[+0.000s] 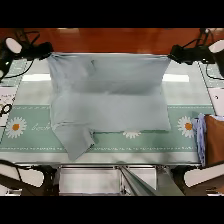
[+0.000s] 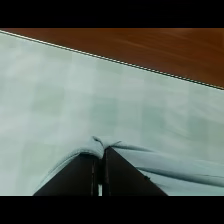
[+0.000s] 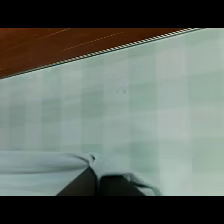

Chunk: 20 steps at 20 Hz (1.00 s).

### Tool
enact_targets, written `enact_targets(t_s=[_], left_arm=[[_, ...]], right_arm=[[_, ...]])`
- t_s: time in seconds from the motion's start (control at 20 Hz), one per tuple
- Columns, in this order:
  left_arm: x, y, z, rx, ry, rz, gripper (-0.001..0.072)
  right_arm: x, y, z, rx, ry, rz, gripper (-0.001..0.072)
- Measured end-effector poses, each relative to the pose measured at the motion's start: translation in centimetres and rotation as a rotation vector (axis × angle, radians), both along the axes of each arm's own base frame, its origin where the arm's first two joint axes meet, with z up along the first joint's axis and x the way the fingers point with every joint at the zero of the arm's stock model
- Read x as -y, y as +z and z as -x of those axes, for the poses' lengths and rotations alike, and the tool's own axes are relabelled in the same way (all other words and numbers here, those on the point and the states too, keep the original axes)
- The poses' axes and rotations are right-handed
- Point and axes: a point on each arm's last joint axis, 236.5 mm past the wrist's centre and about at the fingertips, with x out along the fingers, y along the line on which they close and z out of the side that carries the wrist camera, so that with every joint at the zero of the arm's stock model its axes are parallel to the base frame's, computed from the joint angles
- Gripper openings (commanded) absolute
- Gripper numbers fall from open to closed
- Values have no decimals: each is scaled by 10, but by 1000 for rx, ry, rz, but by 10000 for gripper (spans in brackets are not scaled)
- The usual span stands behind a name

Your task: Fold the shirts.

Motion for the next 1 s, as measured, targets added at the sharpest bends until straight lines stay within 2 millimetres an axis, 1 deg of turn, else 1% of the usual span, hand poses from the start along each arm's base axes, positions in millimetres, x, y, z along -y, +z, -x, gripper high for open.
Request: enact_targets(t_s=[0.1,0.15,0.25,0.3,0.4,0.55,0.65,0.8,1.0], left_arm=[[4,-18,-7,-49,-17,6,26],[4,-24,-7,-69,-22,8,26],[6,-34,-3,-116,-35,16,26],[6,-38,2,-148,-42,18,26],[6,-46,17,-224,-67,19,26],[7,-60,49,-353,-156,-6,26],[8,-73,74,-448,-201,-6,26],[12,-95,107,-575,-244,14,26],[17,-110,134,-671,-274,40,26]], right_arm=[[1,-12,-13,-8,-3,-13,31],[0,-17,-16,-15,0,-16,31],[-2,-25,-17,-37,10,-29,32],[-5,-29,-13,-58,26,-34,31],[-13,-38,0,-116,82,-36,31],[-20,-57,30,-239,180,-5,31],[-16,-69,50,-323,220,29,31],[-10,-80,69,-408,244,58,31],[-8,-93,89,-510,265,55,32]])
